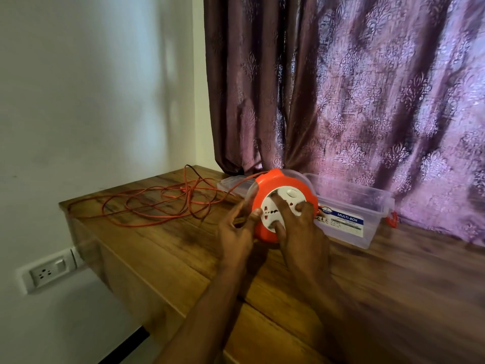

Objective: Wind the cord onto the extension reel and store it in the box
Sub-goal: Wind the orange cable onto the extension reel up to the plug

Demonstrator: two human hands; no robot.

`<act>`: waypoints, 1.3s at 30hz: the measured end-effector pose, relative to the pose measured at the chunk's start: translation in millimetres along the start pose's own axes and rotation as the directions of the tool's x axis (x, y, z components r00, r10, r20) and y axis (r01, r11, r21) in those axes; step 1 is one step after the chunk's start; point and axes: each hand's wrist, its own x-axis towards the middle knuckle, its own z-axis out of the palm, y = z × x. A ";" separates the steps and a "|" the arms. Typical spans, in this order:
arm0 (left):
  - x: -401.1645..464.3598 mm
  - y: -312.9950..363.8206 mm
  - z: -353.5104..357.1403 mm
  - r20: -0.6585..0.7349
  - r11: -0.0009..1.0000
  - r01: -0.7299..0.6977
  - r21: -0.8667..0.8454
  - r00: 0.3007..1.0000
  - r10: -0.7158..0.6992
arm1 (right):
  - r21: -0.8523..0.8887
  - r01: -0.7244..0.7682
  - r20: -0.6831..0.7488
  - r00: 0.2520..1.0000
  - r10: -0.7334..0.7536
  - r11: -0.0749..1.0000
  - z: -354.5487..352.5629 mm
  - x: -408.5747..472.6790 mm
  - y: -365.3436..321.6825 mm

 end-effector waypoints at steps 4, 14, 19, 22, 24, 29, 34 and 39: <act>-1.3 2.1 1.0 0.004 1.000 0.010 0.002 1.000 -0.010 | 0.134 -0.165 -0.046 0.984 0.172 0.977 2.8 1.1 -2.1; 0.8 0.3 -2.1 -0.048 0.999 -0.018 0.032 0.999 0.019 | 0.077 0.080 -0.138 0.988 -0.069 0.994 9.0 -1.3 4.9; 0.4 1.0 -2.5 -0.030 1.000 -0.029 0.010 0.999 0.029 | -0.002 0.185 -0.064 0.981 -0.185 0.983 13.5 0.0 1.7; 0.3 2.3 -2.4 -0.020 1.000 -0.015 0.003 1.000 0.015 | -0.074 0.187 -0.046 0.981 -0.191 0.980 13.3 1.9 1.1; 0.5 2.0 -2.5 -0.018 1.000 -0.019 0.009 1.000 0.019 | -0.093 0.190 -0.031 0.981 -0.193 0.977 14.5 1.4 4.0; -0.3 0.5 -2.2 0.002 0.999 -0.031 0.005 1.000 0.031 | -0.004 0.090 -0.035 0.995 -0.090 0.996 10.8 -0.5 8.4; -1.1 2.1 -1.0 0.017 1.000 -0.024 0.002 1.000 0.024 | 0.175 -0.036 -0.085 0.995 0.051 0.984 10.3 -1.4 5.7; -1.2 2.5 -1.4 -0.016 1.000 -0.023 0.000 1.000 0.023 | 0.200 -0.026 -0.110 0.993 0.049 0.979 13.4 -1.0 4.1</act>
